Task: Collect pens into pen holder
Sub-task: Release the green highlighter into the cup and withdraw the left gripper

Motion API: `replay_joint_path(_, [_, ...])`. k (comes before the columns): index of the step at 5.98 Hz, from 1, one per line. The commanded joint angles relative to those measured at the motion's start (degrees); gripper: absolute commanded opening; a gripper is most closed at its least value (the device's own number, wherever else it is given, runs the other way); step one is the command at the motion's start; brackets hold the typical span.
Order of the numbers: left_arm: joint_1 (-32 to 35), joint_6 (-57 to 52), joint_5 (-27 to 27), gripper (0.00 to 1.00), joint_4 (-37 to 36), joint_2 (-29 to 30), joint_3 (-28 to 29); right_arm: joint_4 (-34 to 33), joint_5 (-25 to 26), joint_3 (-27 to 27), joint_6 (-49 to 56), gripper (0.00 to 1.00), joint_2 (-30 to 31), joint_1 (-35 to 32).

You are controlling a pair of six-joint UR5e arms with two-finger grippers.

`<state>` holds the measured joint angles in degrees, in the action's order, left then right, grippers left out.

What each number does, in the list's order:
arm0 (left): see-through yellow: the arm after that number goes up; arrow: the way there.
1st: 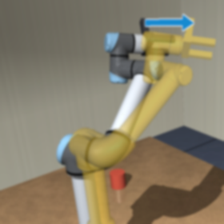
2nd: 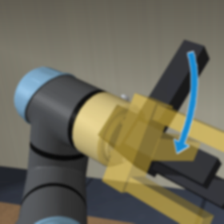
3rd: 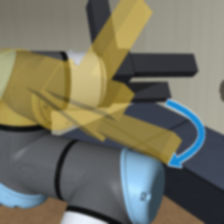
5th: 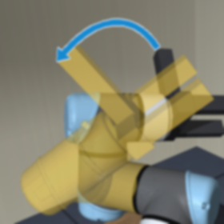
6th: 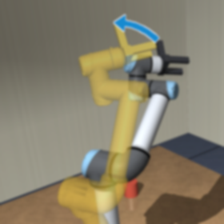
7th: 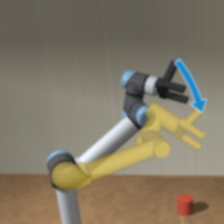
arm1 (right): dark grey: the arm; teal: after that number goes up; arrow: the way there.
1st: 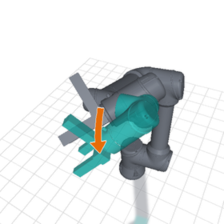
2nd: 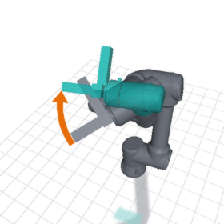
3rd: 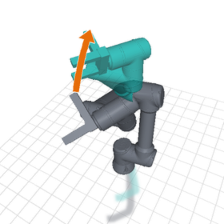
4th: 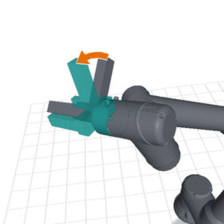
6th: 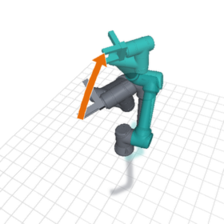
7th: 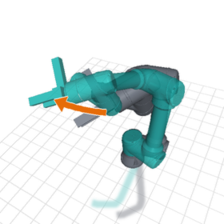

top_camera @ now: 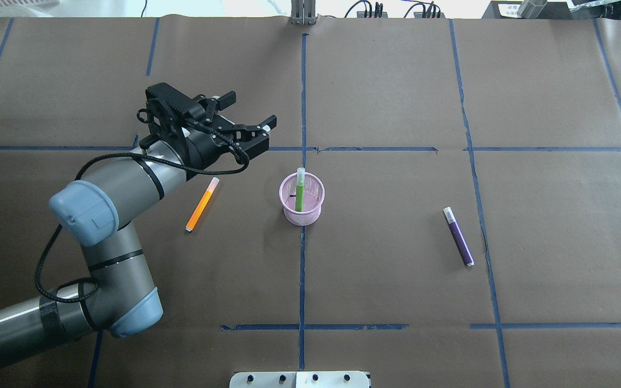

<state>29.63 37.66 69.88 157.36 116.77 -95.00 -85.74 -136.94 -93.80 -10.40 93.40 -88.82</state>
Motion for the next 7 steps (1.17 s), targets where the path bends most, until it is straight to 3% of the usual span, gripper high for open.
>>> replay_joint_path(1, [3.1,0.5,-0.1,1.0,-20.1,-1.5,-3.7,0.6,0.2,3.8,-0.8,1.0,-2.2,2.3])
replay_joint_path(2, [4.5,1.8,1.1,1.0,-25.2,-1.8,-4.3,4.6,0.4,7.2,1.6,1.0,-1.5,2.6])
replay_joint_path(3, [7.3,10.9,9.0,1.0,-25.6,-2.7,-4.2,15.4,0.3,13.7,6.7,1.0,0.9,2.6])
replay_joint_path(4, [11.0,12.0,21.7,1.0,-28.5,-4.3,-4.2,22.8,-0.2,19.5,7.1,1.0,1.0,2.6])
replay_joint_path(5, [14.5,11.8,30.1,1.0,-31.6,-4.5,-3.8,28.2,-0.3,23.2,6.9,1.0,1.2,2.6])
replay_joint_path(7, [14.8,6.7,32.7,1.0,-34.0,-8.9,-4.5,29.8,0.3,24.8,6.5,1.0,1.4,2.6])
